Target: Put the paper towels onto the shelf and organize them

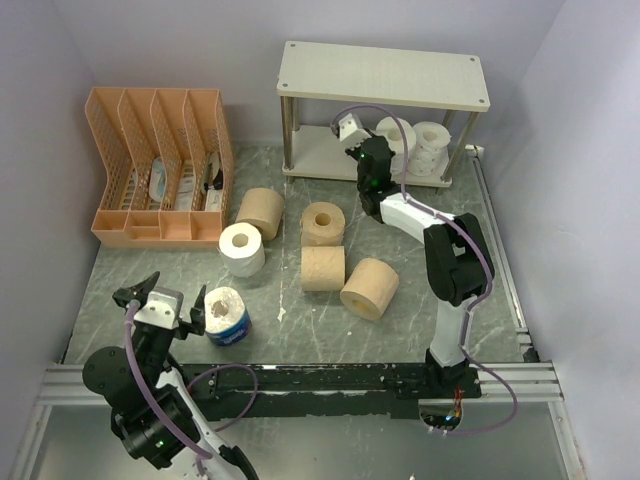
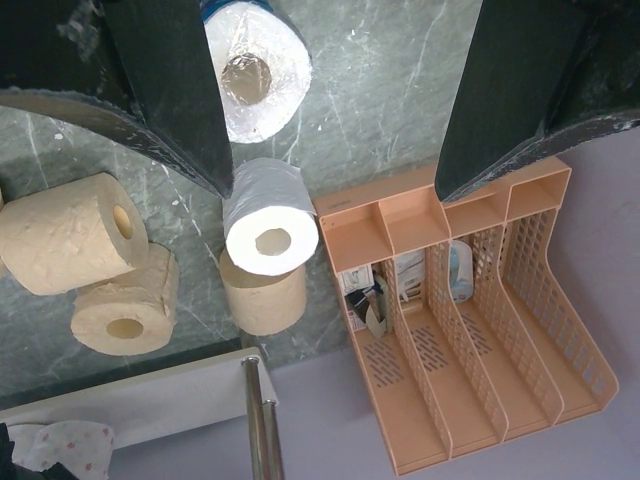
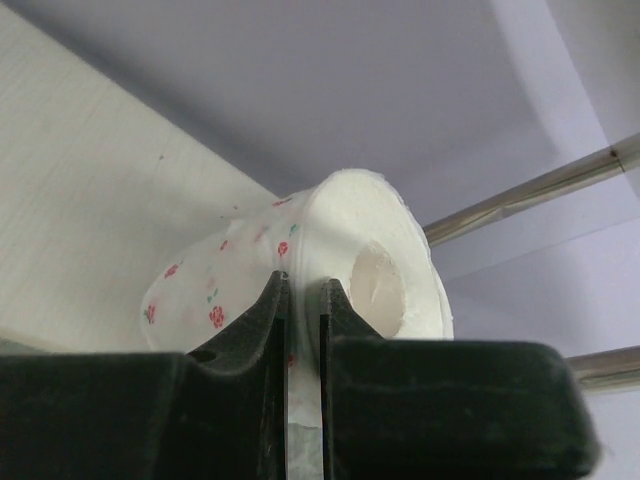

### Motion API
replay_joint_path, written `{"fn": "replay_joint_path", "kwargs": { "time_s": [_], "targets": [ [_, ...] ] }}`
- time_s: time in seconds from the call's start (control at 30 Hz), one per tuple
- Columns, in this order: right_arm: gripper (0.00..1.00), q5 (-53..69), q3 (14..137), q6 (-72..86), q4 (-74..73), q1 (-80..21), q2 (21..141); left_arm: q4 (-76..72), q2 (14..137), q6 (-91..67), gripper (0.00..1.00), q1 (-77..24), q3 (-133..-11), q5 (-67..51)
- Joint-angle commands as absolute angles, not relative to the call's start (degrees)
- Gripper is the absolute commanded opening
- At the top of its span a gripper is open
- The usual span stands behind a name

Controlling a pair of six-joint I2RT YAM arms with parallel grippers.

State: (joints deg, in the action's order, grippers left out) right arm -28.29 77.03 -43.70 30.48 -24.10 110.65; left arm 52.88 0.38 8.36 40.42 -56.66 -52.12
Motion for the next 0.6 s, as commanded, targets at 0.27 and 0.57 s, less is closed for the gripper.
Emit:
{"fn": "replay_joint_path", "kwargs": {
  "time_s": [0.27,0.57],
  "targets": [
    [0.00,-24.8,80.8,-41.5,40.8,-21.8,118.7,52.4,0.0,8.4,0.93,42.6,-56.8,-53.3],
    [0.52,-28.0,83.6,-37.6,43.4,-20.8,120.1,52.1,0.0,8.1,0.94,44.4,-56.6,-53.5]
  ]
}}
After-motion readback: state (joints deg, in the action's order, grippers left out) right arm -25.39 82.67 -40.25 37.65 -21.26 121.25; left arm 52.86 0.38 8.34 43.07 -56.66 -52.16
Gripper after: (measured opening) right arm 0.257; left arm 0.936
